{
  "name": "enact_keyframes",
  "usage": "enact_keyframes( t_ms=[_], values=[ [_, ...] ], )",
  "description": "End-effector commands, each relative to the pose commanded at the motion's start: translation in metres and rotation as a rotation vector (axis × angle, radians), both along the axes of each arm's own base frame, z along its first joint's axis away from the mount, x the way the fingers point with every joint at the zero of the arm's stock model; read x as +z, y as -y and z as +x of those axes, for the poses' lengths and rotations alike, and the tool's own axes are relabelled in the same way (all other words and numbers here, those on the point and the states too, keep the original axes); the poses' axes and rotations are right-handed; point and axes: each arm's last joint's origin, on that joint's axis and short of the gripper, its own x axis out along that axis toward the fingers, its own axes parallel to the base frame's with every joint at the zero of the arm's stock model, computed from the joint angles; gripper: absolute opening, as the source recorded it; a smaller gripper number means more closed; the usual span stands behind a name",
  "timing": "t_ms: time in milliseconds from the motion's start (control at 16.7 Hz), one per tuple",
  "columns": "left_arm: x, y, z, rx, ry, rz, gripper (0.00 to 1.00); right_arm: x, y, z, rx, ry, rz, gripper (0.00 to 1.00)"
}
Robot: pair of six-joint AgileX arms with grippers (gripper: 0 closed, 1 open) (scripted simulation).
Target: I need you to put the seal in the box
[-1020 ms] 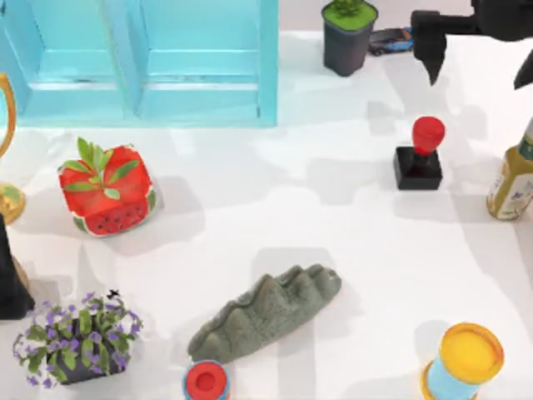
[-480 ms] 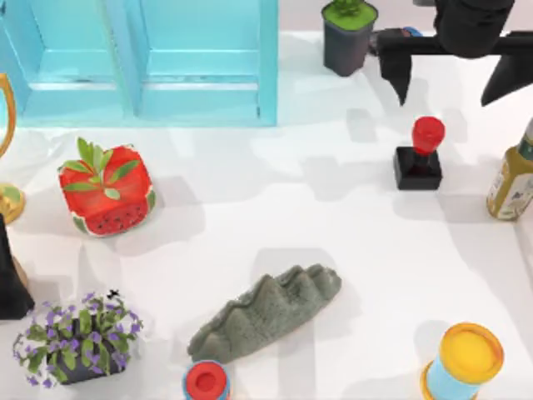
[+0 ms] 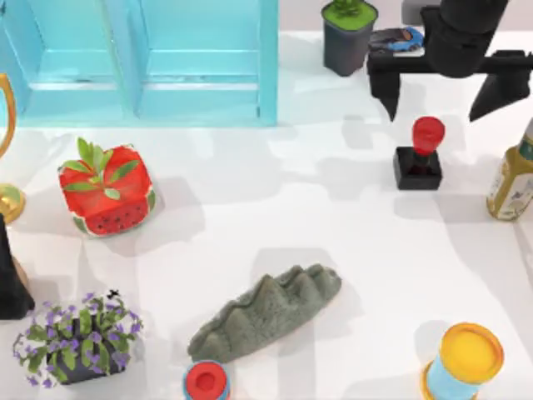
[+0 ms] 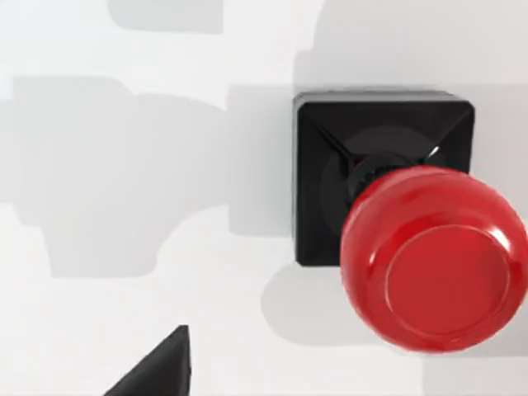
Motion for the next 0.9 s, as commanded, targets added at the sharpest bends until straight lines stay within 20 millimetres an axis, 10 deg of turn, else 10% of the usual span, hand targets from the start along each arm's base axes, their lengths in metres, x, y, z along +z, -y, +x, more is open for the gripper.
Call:
enact_keyframes(
  t_ms=[540, 900],
  values=[
    [0.0, 0.0, 0.0, 0.0, 0.0, 0.0, 1.0, -0.071, 0.007, 0.009, 0.0, 0.0, 0.0, 1.0],
    [0.0, 0.0, 0.0, 0.0, 0.0, 0.0, 1.0, -0.074, 0.007, 0.009, 0.0, 0.001, 0.0, 0.92]
  ],
)
